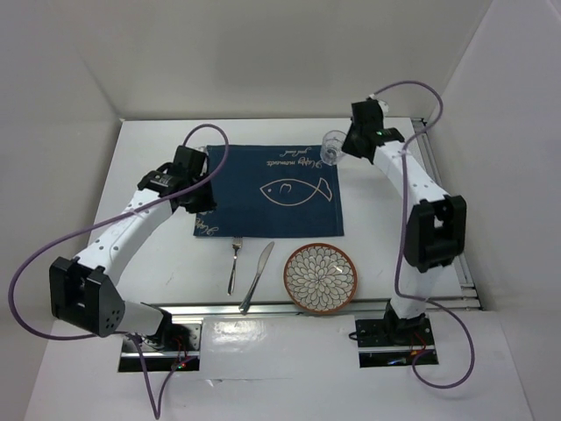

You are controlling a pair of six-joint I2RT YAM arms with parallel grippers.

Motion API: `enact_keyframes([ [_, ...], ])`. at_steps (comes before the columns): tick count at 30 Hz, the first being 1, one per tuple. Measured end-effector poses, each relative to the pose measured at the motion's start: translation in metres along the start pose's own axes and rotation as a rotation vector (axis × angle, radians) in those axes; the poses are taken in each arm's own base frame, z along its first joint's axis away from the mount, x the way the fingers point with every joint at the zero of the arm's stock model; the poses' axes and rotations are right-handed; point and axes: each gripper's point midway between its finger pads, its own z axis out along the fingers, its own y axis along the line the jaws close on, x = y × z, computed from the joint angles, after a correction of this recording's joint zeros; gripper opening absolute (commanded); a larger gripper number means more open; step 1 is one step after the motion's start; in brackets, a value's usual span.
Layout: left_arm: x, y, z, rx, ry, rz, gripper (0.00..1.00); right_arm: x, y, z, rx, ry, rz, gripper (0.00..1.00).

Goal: Set the dinner table for one person

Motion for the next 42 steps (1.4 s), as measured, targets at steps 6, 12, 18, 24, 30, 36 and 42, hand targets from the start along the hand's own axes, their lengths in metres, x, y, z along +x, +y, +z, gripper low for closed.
enact_keyframes([
  [6, 0.024, -0.017, -0.008, 0.041, 0.022, 0.03, 0.11, -0.003, 0.051, 0.071, -0.021, 0.037, -0.068, 0.0],
  [12, 0.039, -0.016, -0.019, 0.04, 0.026, 0.03, 0.12, 0.025, 0.051, 0.123, 0.038, 0.114, -0.117, 0.0],
  [18, 0.047, -0.012, -0.022, 0.034, 0.02, 0.018, 0.13, 0.026, 0.047, 0.126, 0.063, 0.122, -0.135, 0.0],
  [24, 0.053, -0.007, -0.021, 0.014, 0.038, 0.02, 0.2, 0.022, 0.045, 0.127, 0.077, 0.108, -0.128, 0.5],
  [30, 0.052, -0.005, -0.025, 0.011, 0.026, 0.018, 0.29, 0.024, 0.048, 0.128, 0.062, 0.117, -0.123, 0.92],
  [36, 0.06, -0.005, -0.027, 0.018, 0.027, 0.031, 0.47, -0.001, 0.059, 0.113, 0.035, 0.068, -0.11, 0.99],
  [42, 0.125, 0.01, -0.007, -0.019, 0.155, 0.058, 0.52, -0.029, 0.039, 0.039, 0.051, -0.012, -0.095, 1.0],
])
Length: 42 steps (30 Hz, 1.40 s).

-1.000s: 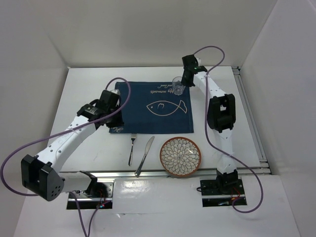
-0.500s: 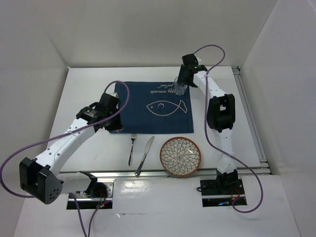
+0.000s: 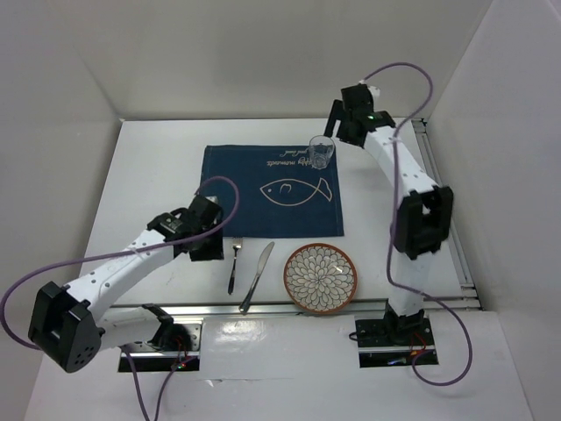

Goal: Set the dinner table for one person

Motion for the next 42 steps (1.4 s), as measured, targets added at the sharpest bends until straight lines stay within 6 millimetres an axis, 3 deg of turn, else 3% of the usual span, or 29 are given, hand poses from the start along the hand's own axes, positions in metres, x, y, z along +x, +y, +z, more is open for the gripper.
enact_keyframes([
  [1, 0.009, -0.001, 0.003, 0.0, 0.022, 0.008, 0.71, -0.004, -0.008, -0.023, -0.003, -0.016, 0.006, 1.0],
  [3, 0.018, -0.009, 0.006, 0.012, 0.043, 0.003, 0.78, -0.017, -0.02, -0.067, -0.033, -0.086, 0.029, 1.0],
  [6, 0.018, -0.022, 0.017, 0.024, 0.045, -0.012, 0.78, -0.022, -0.043, -0.127, -0.074, -0.173, 0.066, 1.0],
  [9, 0.02, -0.031, 0.039, -0.003, 0.077, -0.005, 0.77, -0.006, -0.064, -0.158, -0.085, -0.195, 0.084, 1.0],
  [15, 0.031, -0.036, 0.074, -0.069, 0.144, 0.016, 0.72, 0.084, -0.094, -0.15, -0.067, -0.016, 0.041, 1.0],
  [18, 0.03, -0.036, 0.081, -0.083, 0.141, 0.017, 0.66, 0.107, -0.101, -0.151, -0.061, 0.048, 0.029, 1.0],
  [25, 0.017, -0.035, 0.097, -0.14, 0.103, 0.016, 0.51, 0.101, -0.1, -0.174, -0.113, 0.011, 0.049, 1.0],
  [28, 0.01, -0.037, 0.101, -0.159, 0.082, 0.005, 0.3, 0.103, -0.099, -0.176, -0.123, 0.011, 0.053, 1.0],
  [29, 0.008, -0.037, 0.101, -0.163, 0.076, 0.001, 0.19, 0.106, -0.1, -0.175, -0.123, 0.019, 0.052, 1.0],
  [32, 0.006, -0.037, 0.102, -0.166, 0.067, 0.0, 0.14, 0.118, -0.102, -0.17, -0.118, 0.051, 0.053, 1.0],
  [34, 0.005, -0.037, 0.102, -0.168, 0.063, -0.002, 0.0, 0.122, -0.102, -0.169, -0.118, 0.061, 0.054, 1.0],
  [38, 0.007, -0.037, 0.097, -0.165, 0.066, 0.0, 0.0, 0.123, -0.102, -0.169, -0.119, 0.064, 0.057, 1.0],
  [42, 0.021, -0.035, 0.076, -0.154, 0.11, 0.031, 0.0, 0.123, -0.102, -0.169, -0.119, 0.063, 0.057, 1.0],
])
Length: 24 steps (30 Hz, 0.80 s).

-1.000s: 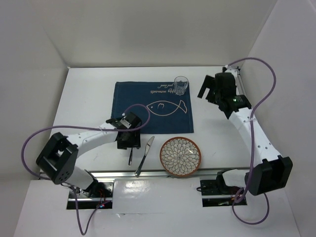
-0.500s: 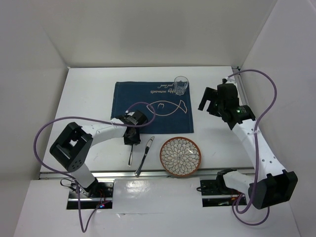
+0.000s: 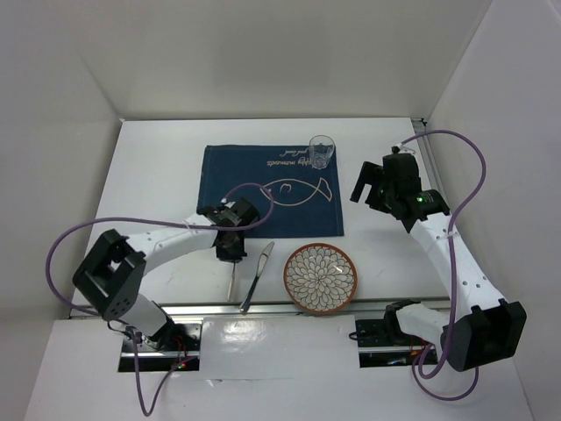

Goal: Set the dinner table for one person

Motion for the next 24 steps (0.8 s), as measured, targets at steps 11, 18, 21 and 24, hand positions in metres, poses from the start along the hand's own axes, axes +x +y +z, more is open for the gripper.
enact_keyframes([
  [11, -0.026, 0.015, -0.062, -0.003, -0.042, 0.042, 0.0, 0.003, 0.002, 0.001, -0.015, 0.011, 0.0, 1.0],
  [18, -0.16, 0.017, -0.05, -0.085, -0.178, -0.03, 0.0, 0.005, 0.003, 0.002, -0.022, 0.02, -0.005, 1.0],
  [21, -0.208, 0.014, -0.022, -0.109, -0.185, -0.035, 0.0, 0.005, 0.004, 0.002, -0.026, 0.022, -0.005, 1.0],
  [24, -0.234, 0.019, 0.013, -0.137, -0.16, -0.041, 0.0, 0.006, 0.004, 0.001, -0.026, 0.026, -0.006, 1.0],
])
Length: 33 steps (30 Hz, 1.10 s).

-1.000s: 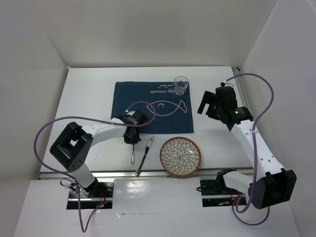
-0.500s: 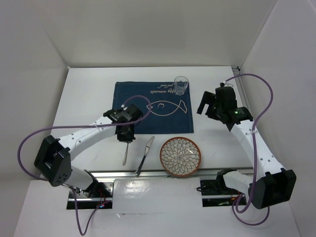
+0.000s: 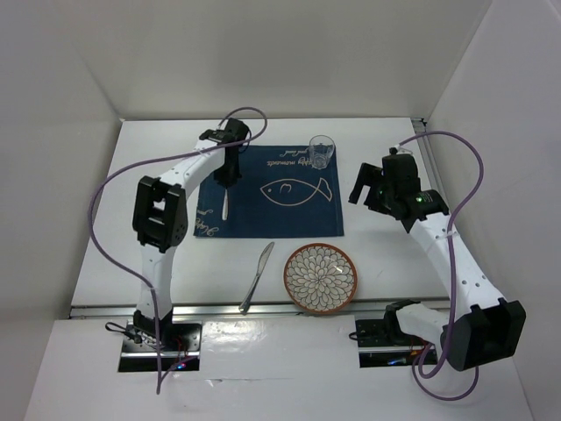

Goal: Set the dinner table for one person

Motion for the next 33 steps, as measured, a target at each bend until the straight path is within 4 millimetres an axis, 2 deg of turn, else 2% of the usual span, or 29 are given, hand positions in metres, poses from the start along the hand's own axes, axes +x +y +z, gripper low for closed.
enact_keyframes([
  [2, -0.002, 0.002, 0.022, -0.011, 0.029, 0.007, 0.0, 0.001, 0.0, -0.001, -0.001, 0.002, 0.0, 1.0],
  [7, 0.006, 0.013, 0.049, -0.026, 0.093, 0.02, 0.0, 0.007, -0.003, -0.001, 0.005, 0.017, -0.002, 1.0],
  [11, 0.003, 0.018, 0.059, -0.031, 0.099, 0.029, 0.0, 0.019, -0.006, -0.001, 0.004, 0.049, 0.004, 1.0],
  [15, 0.0, 0.017, 0.064, -0.031, 0.094, 0.026, 0.0, 0.049, -0.011, -0.004, 0.001, 0.127, 0.052, 0.98],
  [17, 0.0, 0.018, 0.065, -0.033, 0.096, 0.026, 0.0, 0.064, -0.013, -0.01, 0.02, 0.175, 0.087, 0.98],
  [22, 0.004, 0.018, 0.072, -0.041, 0.107, 0.03, 0.02, 0.086, -0.008, -0.025, 0.038, 0.258, 0.225, 0.98],
  [24, 0.003, 0.018, 0.074, -0.046, 0.104, 0.029, 0.1, 0.099, -0.007, -0.03, 0.045, 0.289, 0.291, 0.98],
  [26, 0.002, 0.018, 0.074, -0.047, 0.103, 0.027, 0.21, 0.119, -0.011, -0.035, 0.06, 0.333, 0.351, 0.97],
  [27, 0.002, 0.018, 0.074, -0.048, 0.103, 0.025, 0.31, 0.134, -0.015, -0.038, 0.075, 0.367, 0.39, 0.97],
  [28, 0.002, 0.019, 0.074, -0.048, 0.104, 0.025, 0.35, 0.144, -0.019, -0.039, 0.088, 0.387, 0.411, 0.95],
  [29, 0.002, 0.019, 0.074, -0.049, 0.104, 0.023, 0.5, 0.155, -0.022, -0.039, 0.103, 0.411, 0.432, 0.95],
  [33, 0.0, 0.023, 0.07, -0.054, 0.102, 0.018, 0.9, 0.195, -0.034, -0.039, 0.155, 0.512, 0.491, 0.94],
])
